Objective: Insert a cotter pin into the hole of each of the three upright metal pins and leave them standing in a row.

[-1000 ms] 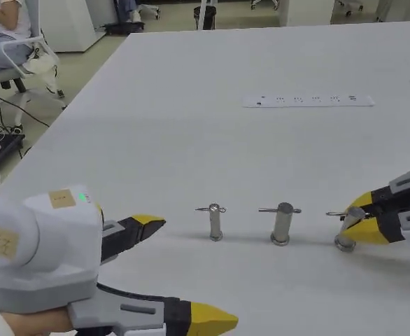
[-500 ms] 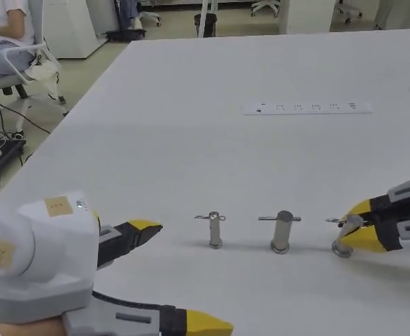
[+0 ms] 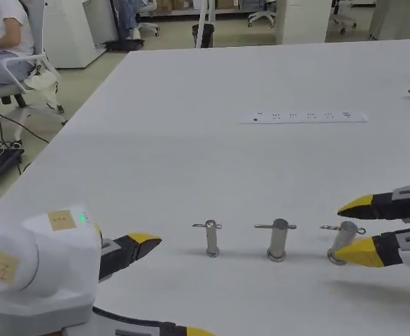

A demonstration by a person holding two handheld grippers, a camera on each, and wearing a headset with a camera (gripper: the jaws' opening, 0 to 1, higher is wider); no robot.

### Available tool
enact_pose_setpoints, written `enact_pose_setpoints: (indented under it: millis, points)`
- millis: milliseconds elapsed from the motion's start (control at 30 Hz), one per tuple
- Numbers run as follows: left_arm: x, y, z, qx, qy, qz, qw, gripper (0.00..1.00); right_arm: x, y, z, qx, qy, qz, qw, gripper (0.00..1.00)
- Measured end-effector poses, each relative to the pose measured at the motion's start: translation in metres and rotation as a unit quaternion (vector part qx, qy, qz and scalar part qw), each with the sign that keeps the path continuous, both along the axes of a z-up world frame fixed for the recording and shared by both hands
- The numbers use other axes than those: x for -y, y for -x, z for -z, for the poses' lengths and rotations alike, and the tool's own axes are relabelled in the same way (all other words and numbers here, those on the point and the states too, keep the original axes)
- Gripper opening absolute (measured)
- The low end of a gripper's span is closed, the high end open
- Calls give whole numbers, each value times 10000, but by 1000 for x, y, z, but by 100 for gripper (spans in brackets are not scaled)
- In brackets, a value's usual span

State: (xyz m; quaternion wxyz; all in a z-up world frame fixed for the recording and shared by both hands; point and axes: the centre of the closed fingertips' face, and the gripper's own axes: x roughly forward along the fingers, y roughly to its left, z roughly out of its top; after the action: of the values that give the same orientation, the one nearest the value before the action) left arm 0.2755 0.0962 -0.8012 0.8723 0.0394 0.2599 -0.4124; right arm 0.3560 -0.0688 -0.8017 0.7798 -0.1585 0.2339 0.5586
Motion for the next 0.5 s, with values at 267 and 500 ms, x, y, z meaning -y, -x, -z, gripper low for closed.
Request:
enact_pose_setpoints:
  millis: [267,500]
  points:
    - [1,3,-1,3,15,-46,10000,99,10,16,-21,-180,-615,700,9955,65]
    - [1,1,-3,14,55,-150,9999,99,24,33,-18,-272,-726,1169,9901,75]
